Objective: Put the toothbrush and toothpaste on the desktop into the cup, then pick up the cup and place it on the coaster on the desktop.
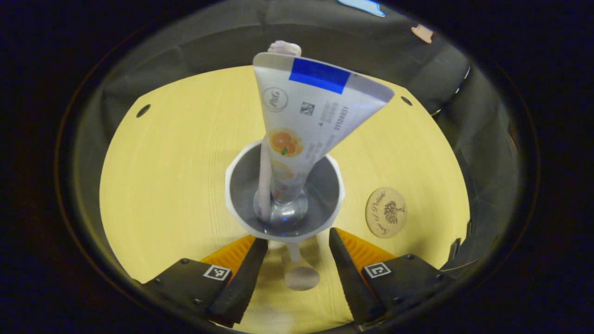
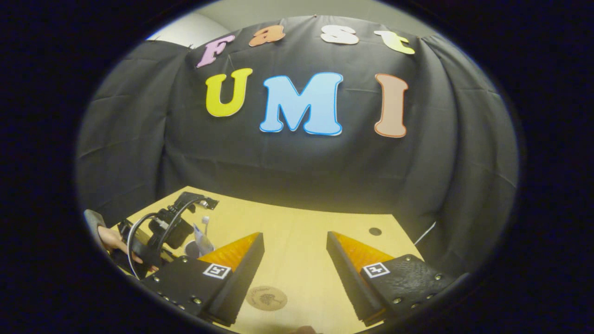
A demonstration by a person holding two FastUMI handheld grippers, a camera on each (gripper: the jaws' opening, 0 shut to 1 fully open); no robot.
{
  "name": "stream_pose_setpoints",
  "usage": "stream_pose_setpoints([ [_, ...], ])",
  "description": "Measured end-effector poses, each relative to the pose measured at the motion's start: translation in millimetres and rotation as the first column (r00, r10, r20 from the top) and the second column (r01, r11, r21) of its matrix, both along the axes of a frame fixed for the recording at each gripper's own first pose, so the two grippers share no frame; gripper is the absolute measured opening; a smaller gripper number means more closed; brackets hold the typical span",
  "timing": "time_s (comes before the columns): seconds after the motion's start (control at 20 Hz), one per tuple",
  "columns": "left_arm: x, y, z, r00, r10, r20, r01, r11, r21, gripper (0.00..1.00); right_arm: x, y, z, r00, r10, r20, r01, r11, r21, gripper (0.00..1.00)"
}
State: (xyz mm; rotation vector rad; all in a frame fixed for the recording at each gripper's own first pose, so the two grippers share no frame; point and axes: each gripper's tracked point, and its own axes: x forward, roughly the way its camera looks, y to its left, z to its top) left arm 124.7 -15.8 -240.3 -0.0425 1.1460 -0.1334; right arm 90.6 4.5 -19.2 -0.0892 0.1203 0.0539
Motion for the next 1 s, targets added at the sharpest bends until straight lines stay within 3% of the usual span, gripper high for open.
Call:
stream_pose_setpoints([
  [0.2, 4.9, 5.8, -0.8, 1.000, 0.011, -0.014, -0.011, 1.000, 0.028, 0.89, -11.3, -22.6, -12.0, 0.999, -0.040, -0.035, 0.041, 0.999, 0.025, 0.88],
  [0.35, 7.2, 12.4, -0.1, 0.999, 0.029, -0.014, -0.029, 0.998, 0.052, 0.71, -17.6, -36.7, -18.0, 0.996, -0.062, -0.057, 0.064, 0.997, 0.045, 0.88],
  [0.55, 5.6, 10.6, -0.9, 0.999, 0.036, -0.019, -0.035, 0.997, 0.066, 0.63, -23.3, -48.2, -26.4, 0.993, -0.076, -0.085, 0.083, 0.993, 0.081, 0.88],
  [0.65, 7.1, 9.9, -0.7, 0.999, 0.044, -0.017, -0.043, 0.996, 0.080, 0.38, -24.3, -53.4, -29.9, 0.992, -0.082, -0.096, 0.091, 0.991, 0.096, 0.88],
  [1.0, 11.6, 6.4, 0.2, 0.999, 0.048, 0.024, -0.050, 0.995, 0.085, 0.33, -27.1, -64.1, -31.6, 0.990, -0.093, -0.108, 0.108, 0.984, 0.141, 0.88],
])
